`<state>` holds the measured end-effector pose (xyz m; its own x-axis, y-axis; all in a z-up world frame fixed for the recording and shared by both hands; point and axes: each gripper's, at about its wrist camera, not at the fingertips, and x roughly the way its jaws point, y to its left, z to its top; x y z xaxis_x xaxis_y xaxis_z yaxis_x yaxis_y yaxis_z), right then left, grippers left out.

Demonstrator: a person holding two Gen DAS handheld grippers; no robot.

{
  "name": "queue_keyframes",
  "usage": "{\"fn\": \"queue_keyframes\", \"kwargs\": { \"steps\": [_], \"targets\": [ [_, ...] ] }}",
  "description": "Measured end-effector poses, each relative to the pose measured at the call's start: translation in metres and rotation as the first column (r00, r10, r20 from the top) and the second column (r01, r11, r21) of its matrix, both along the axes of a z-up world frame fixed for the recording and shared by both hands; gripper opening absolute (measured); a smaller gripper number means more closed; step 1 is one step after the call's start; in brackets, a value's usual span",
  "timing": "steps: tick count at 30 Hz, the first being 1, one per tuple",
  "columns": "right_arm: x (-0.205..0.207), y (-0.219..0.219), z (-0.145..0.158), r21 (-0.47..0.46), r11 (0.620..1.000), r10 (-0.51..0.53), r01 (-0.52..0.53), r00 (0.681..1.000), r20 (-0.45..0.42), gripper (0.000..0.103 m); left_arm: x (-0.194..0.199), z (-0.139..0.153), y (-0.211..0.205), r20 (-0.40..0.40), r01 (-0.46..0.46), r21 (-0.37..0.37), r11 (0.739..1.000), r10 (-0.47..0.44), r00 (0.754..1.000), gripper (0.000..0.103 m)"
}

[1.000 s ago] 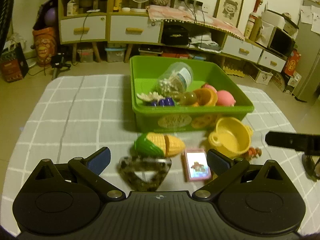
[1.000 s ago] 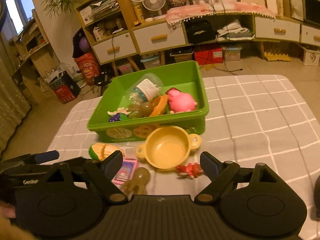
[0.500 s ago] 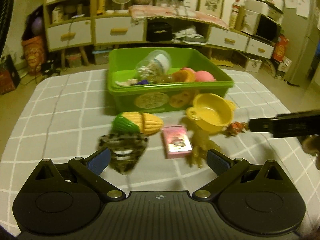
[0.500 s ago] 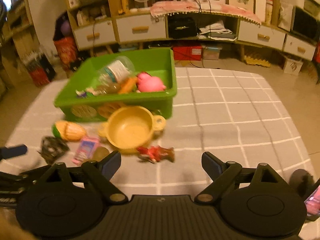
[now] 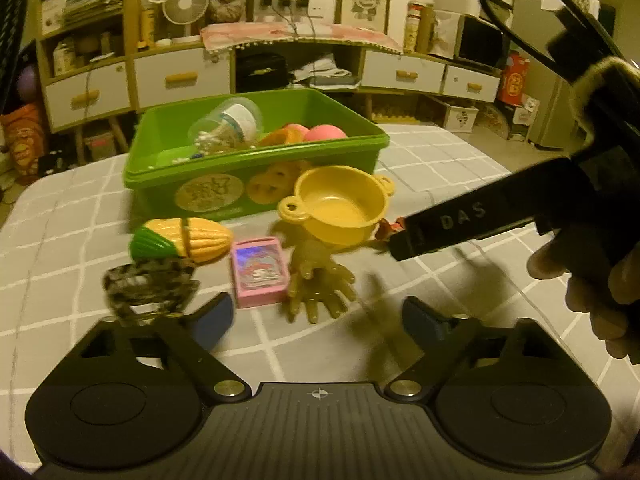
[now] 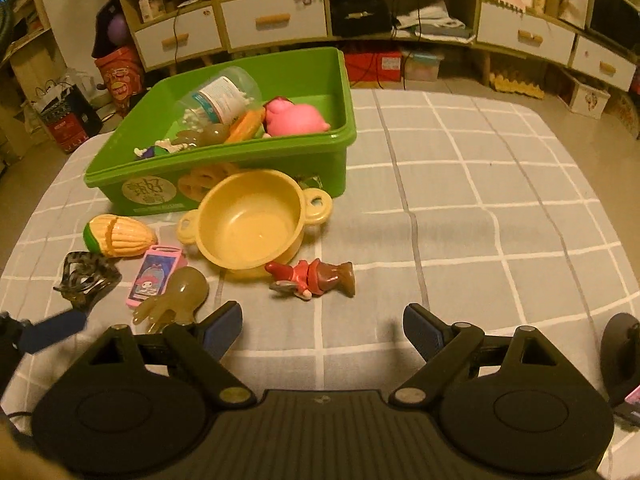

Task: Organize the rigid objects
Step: 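Grasp the second brown rubber hand with the left tool while the right tool grasps the red-brown figurine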

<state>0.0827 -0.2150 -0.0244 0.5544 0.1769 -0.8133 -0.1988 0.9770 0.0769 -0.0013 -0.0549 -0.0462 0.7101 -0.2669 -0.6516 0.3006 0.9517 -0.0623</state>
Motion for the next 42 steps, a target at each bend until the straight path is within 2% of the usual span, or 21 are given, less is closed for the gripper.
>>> {"fn": "queue_keyframes", "kwargs": {
  "steps": [2,5,12,17,21,26,31,38,41,42],
  "targets": [
    [0.003,0.000,-0.003,0.006,1.000,-0.004,0.004,1.000,-0.016,0.064,0.002,-0.004,-0.002,-0.006,0.003,-0.015,1.000,-0.003,1.000,0.077],
    [0.006,0.000,-0.008,0.013,1.000,-0.012,0.013,0.999,-0.034,0.064,0.006,-0.009,-0.008,-0.006,0.004,-0.035,0.999,-0.004,1.000,0.070],
    [0.013,-0.003,-0.016,0.014,1.000,-0.025,0.025,0.999,-0.033,0.064,0.013,-0.012,-0.017,0.025,-0.010,-0.031,0.999,0.011,1.000,0.067],
    [0.017,-0.007,-0.019,0.040,0.998,-0.041,0.042,0.999,-0.024,0.064,0.017,-0.018,-0.018,0.030,-0.021,-0.017,1.000,0.022,0.999,0.061],
    [0.019,-0.007,-0.019,0.062,0.997,-0.048,0.048,0.999,-0.009,0.064,0.019,-0.019,-0.017,0.039,-0.021,-0.008,1.000,0.022,0.999,0.059],
    [0.019,-0.004,-0.020,0.070,0.997,-0.036,0.034,0.999,0.025,0.062,0.020,-0.017,-0.014,0.043,-0.028,-0.012,1.000,0.028,0.999,0.051],
    [0.019,0.001,-0.020,0.058,0.998,-0.001,-0.002,0.998,0.057,0.050,0.020,-0.016,-0.011,0.037,-0.034,-0.020,0.999,0.035,0.999,0.048],
    [0.019,0.002,-0.021,0.052,0.999,0.013,-0.016,0.998,0.063,0.044,0.019,-0.014,-0.010,0.036,-0.035,-0.022,0.999,0.035,0.999,0.048],
    [0.019,0.003,-0.020,0.043,0.999,0.025,-0.028,0.997,0.066,0.029,0.020,-0.014,-0.010,0.036,-0.033,-0.021,0.999,0.034,0.999,0.048],
    [0.019,0.003,-0.020,0.040,0.999,0.030,-0.032,0.997,0.067,0.029,0.020,-0.014,-0.010,0.033,-0.033,-0.021,0.999,0.034,0.999,0.048]
  ]
}}
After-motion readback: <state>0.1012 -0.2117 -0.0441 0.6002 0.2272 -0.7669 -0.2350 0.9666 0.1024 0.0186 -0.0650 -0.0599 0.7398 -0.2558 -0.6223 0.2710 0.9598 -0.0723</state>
